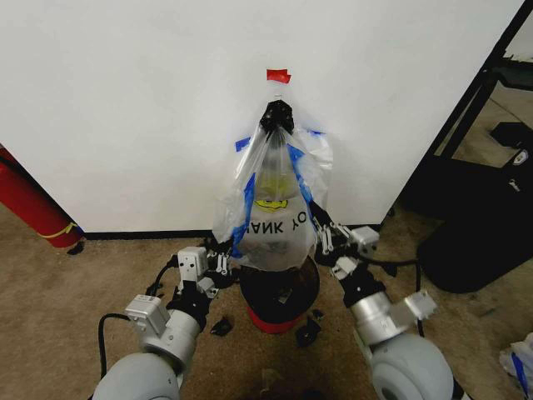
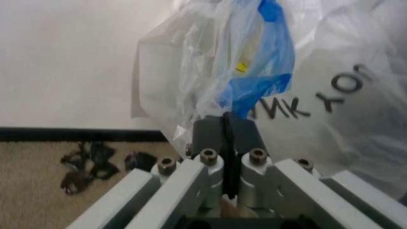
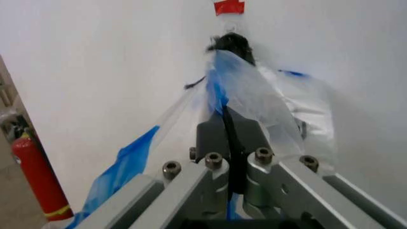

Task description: Pick up the garbage bag from the wall and place it over the trash bin.

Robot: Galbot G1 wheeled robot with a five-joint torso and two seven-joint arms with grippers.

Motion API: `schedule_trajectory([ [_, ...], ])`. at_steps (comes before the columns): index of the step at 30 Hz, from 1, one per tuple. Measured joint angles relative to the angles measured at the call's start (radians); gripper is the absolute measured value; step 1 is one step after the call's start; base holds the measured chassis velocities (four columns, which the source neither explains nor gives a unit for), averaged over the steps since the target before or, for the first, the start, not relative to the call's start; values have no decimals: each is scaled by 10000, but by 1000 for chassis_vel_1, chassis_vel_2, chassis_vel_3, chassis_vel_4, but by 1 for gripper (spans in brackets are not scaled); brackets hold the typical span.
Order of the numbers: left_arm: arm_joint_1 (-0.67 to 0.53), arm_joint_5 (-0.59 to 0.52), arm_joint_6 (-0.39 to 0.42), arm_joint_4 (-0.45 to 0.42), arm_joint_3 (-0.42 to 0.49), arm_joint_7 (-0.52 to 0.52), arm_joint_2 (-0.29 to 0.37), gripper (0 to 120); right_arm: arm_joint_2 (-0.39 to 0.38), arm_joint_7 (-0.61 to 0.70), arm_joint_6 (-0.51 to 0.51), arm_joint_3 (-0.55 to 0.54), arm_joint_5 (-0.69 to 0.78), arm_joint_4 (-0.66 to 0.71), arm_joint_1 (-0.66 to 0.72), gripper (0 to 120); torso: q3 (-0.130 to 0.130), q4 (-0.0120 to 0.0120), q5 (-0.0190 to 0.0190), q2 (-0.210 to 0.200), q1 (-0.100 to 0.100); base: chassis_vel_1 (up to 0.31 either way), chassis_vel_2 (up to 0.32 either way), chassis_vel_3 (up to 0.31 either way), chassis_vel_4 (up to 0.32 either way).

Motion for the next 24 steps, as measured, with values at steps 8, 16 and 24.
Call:
schedule_trajectory([
  [8, 1132, 1037, -476, 10, -37, 257, -274, 0, 514, -236, 1241, 87, -2091, 351, -2090, 0, 0, -3, -2, 0, 0, 0, 0, 0, 0],
  [16, 1651, 1388, -711, 20, -945, 519, -418, 0, 1107, -229, 1402, -149, -2615, 864, -2390, 0, 0, -3, 1, -1, 0, 0, 0, 0, 0],
  [24, 1124, 1980, -688, 27, -759, 933, -661, 0, 1105, -270, 1177, -224, -2292, 865, -2316, 0, 1, -5, -1, -1, 0, 0, 0, 0, 0],
])
